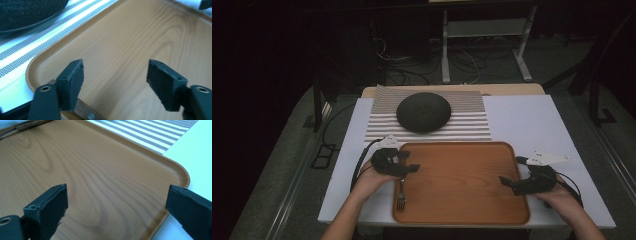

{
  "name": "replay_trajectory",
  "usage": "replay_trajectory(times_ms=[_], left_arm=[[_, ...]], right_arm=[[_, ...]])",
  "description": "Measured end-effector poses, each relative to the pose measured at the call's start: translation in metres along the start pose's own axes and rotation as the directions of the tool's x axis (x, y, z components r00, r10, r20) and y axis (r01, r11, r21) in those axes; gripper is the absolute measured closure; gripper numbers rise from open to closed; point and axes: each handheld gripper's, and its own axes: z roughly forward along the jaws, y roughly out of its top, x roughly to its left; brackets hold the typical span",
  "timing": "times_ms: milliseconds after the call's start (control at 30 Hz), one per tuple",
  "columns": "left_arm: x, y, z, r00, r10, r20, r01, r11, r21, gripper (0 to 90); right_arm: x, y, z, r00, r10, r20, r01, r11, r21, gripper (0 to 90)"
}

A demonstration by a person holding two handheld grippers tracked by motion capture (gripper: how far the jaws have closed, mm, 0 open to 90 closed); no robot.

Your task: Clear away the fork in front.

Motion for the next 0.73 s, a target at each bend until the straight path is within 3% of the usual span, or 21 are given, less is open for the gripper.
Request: replay_trajectory(times_ms=[100,367,500,733], left_arm=[[-0.003,-0.002,-0.009,0.9999,-0.014,-0.005,0.014,0.9993,-0.034,18.4],[-0.008,-0.017,-0.029,0.9990,-0.012,-0.042,0.009,0.9980,-0.062,0.8],[-0.011,-0.024,-0.035,0.9985,-0.015,-0.052,0.011,0.9977,-0.067,0.0],[-0.011,-0.029,-0.032,0.9986,0.008,-0.051,-0.009,0.9994,-0.034,0.0]], right_arm=[[0.000,0.000,0.000,1.0000,-0.002,0.001,0.002,1.000,-0.001,4.2],[0.001,0.000,-0.001,1.0000,-0.004,-0.002,0.004,1.000,-0.004,4.2],[0.001,0.000,-0.001,1.0000,-0.004,-0.002,0.004,1.000,-0.004,4.2],[0.002,0.001,-0.001,1.0000,-0.006,0.000,0.006,1.000,-0.005,4.2]])
